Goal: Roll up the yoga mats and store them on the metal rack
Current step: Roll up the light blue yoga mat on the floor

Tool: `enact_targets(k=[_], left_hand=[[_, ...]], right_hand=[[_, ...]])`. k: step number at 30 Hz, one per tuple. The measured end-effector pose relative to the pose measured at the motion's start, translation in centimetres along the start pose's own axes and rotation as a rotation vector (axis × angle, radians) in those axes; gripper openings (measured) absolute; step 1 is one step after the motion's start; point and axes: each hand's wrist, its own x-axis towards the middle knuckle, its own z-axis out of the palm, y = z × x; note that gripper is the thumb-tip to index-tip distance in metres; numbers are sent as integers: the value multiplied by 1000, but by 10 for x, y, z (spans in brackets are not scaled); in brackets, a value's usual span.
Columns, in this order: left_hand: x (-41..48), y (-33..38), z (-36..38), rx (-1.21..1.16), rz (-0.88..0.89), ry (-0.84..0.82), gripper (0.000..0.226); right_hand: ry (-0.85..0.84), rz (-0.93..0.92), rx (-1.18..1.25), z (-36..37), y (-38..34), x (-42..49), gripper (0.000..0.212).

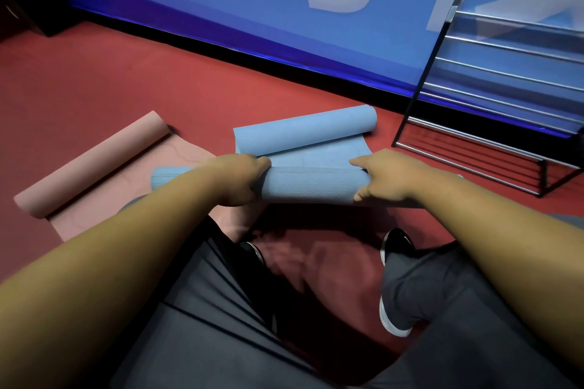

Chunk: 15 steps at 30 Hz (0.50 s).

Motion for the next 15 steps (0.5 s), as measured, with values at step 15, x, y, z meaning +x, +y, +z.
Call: enact_targets(k=[15], left_hand=[[12, 6, -3, -46, -52, -18, 42]], right_hand=[[-37, -28, -107, 12, -4, 0, 109]])
